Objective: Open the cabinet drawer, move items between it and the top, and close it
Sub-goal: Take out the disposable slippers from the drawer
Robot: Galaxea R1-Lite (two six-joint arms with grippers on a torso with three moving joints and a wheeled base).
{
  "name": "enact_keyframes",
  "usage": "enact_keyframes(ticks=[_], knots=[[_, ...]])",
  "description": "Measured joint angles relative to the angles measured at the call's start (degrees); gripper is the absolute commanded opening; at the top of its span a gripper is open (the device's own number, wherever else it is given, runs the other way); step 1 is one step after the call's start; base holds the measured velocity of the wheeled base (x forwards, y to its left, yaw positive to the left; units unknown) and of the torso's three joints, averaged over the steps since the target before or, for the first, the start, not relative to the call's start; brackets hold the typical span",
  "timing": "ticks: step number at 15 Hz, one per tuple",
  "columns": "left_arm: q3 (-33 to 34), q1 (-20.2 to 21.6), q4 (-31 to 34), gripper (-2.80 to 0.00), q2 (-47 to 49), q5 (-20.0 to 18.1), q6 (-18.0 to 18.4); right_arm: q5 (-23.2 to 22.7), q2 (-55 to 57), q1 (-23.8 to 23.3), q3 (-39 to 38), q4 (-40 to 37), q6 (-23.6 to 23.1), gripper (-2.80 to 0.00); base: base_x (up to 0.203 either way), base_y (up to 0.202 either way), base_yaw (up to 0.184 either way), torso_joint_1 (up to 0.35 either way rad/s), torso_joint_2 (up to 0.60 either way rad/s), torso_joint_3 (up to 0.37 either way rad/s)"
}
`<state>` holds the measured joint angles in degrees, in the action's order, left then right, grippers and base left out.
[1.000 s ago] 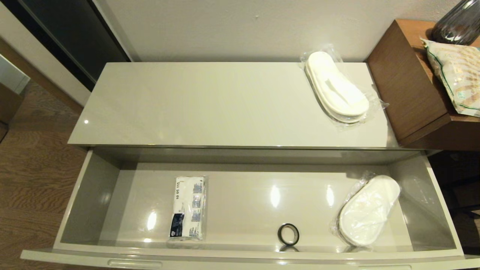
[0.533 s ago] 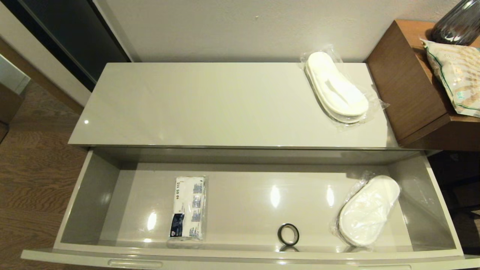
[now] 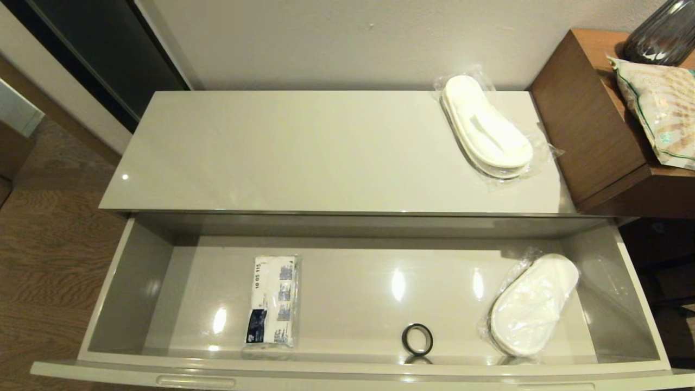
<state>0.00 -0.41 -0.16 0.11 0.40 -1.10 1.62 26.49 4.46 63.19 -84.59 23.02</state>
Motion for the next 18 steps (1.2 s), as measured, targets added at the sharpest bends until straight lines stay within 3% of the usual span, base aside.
enact_keyframes(ticks=[5,18], knots=[[0.0,-0.1,0.0,-2.8,0.0,0.0,0.0,0.0,3.2,-0.1,-5.3,7.9,0.0,-2.8,0.0,0.0,0.0,0.0,0.0,0.0],[0.0,0.0,0.0,-2.8,0.0,0.0,0.0,0.7,28.1,-0.1,-24.2,47.7,1.3,-2.8,0.0,0.0,0.0,0.0,0.0,0.0]])
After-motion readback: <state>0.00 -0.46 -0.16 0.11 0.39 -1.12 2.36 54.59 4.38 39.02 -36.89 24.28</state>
